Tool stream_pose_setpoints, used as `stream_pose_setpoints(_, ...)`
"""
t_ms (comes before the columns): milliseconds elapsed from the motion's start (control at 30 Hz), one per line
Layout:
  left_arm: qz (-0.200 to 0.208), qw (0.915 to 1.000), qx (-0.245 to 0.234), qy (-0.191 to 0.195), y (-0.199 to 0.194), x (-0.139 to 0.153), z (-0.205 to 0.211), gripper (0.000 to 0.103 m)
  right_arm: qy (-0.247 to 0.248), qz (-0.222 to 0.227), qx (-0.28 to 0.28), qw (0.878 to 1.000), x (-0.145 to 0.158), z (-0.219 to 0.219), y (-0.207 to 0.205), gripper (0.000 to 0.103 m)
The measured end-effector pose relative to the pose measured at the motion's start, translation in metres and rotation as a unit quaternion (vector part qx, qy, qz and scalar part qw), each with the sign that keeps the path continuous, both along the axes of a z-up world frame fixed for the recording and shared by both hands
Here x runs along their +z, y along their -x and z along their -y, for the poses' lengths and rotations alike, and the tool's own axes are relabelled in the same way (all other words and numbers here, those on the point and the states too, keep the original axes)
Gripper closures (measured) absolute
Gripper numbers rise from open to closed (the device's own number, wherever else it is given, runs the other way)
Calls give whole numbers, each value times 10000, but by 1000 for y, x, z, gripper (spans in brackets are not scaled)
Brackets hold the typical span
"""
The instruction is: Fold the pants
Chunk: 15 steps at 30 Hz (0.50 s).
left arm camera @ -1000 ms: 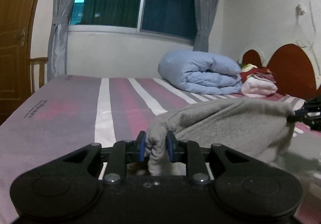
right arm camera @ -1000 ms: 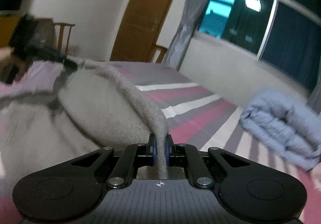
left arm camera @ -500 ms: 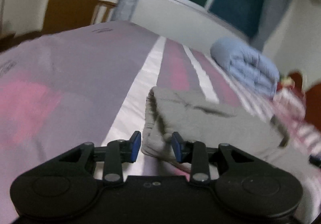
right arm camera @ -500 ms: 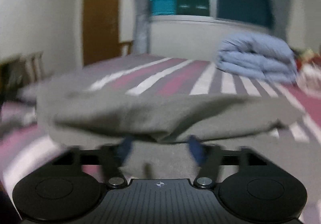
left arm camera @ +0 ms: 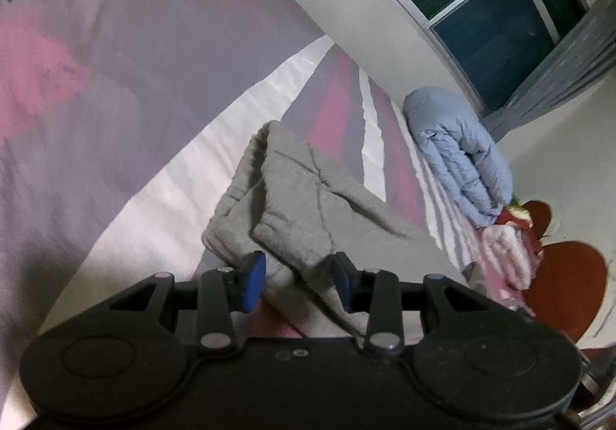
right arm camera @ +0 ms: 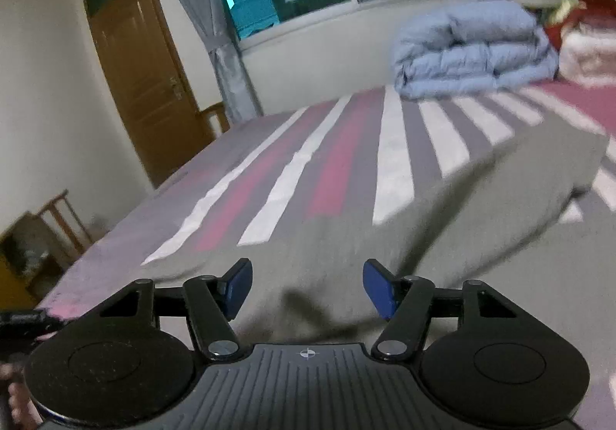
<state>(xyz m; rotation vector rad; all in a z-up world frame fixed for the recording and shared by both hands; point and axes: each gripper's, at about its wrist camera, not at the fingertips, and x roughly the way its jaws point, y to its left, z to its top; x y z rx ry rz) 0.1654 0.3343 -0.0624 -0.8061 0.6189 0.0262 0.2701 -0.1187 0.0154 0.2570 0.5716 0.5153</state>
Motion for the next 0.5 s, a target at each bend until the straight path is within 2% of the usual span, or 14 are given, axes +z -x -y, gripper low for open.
stream_pose_setpoints(200, -33, 10000, -33, 38, -4, -3, -6, 75, 422, -823, -439, 9947, -17, -12, -45, 39)
stream_pose_setpoints(300, -4, 10000, -59, -8, -3, -1, -3, 81, 502, -1021, -439, 9925, -32, -5, -44, 98)
stream_pose_setpoints(367, 36, 9999, -99, -72, 0, -1, -1, 83, 466, -1020, -451, 9927, -38, 6, -33, 98)
stream_pose_setpoints(433, 73, 9998, -55, -180, 2, 1, -1, 96, 477, -1031, -475, 9924, -43, 15, -21, 98)
stream_pose_setpoints(500, 259, 9993, -24, -257, 2, 9, -2, 97, 292, -965, -470, 9938, -43, 26, -4, 99)
